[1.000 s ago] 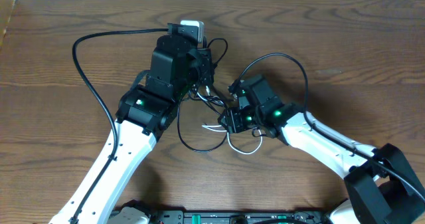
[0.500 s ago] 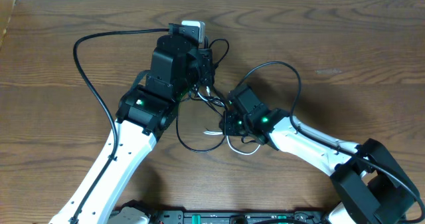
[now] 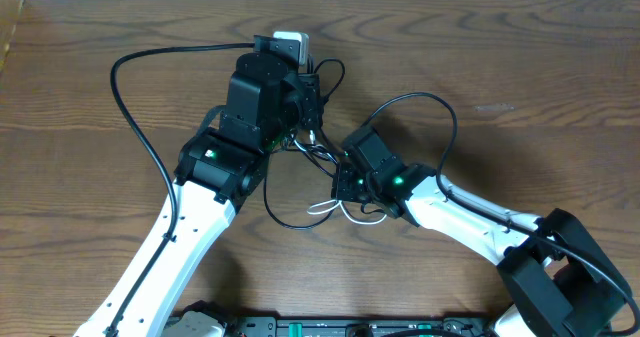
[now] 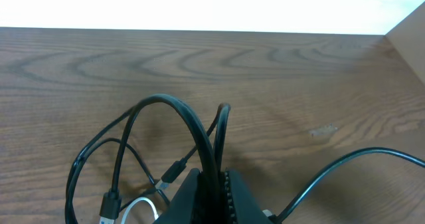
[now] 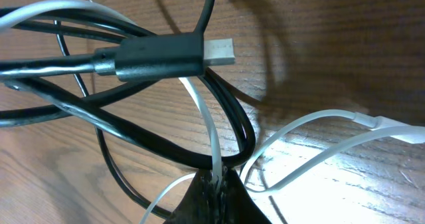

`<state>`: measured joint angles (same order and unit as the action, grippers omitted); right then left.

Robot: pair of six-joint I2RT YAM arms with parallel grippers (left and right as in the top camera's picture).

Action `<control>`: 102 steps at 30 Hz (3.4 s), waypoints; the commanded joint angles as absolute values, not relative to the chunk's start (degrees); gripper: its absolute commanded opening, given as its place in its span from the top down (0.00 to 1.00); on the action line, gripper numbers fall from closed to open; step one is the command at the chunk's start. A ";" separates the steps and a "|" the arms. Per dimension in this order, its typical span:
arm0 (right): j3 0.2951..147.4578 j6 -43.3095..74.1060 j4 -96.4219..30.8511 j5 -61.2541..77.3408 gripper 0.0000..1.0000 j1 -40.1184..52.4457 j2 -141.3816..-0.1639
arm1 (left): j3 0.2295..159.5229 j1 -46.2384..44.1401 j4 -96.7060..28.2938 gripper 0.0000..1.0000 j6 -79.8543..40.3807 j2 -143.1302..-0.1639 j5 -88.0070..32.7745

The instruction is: Untangle cables

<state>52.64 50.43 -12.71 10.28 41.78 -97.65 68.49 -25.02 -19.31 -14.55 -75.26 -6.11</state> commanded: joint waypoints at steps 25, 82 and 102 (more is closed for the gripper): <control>53.98 30.57 -36.86 7.94 0.99 5.34 -62.41 | 68.55 -23.07 -21.45 0.92 -8.14 -83.57 3.31; 59.22 0.49 -29.74 29.93 0.52 21.50 -88.55 | 68.58 -23.88 -19.90 0.92 -11.42 -75.94 -4.86; 59.02 -0.51 -28.01 29.95 0.68 22.31 -95.55 | 68.58 -23.88 -19.86 0.92 -11.42 -75.81 -6.90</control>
<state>58.76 0.03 -28.25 28.99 22.00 -95.00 68.49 -23.79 -20.32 -10.70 -77.14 -6.13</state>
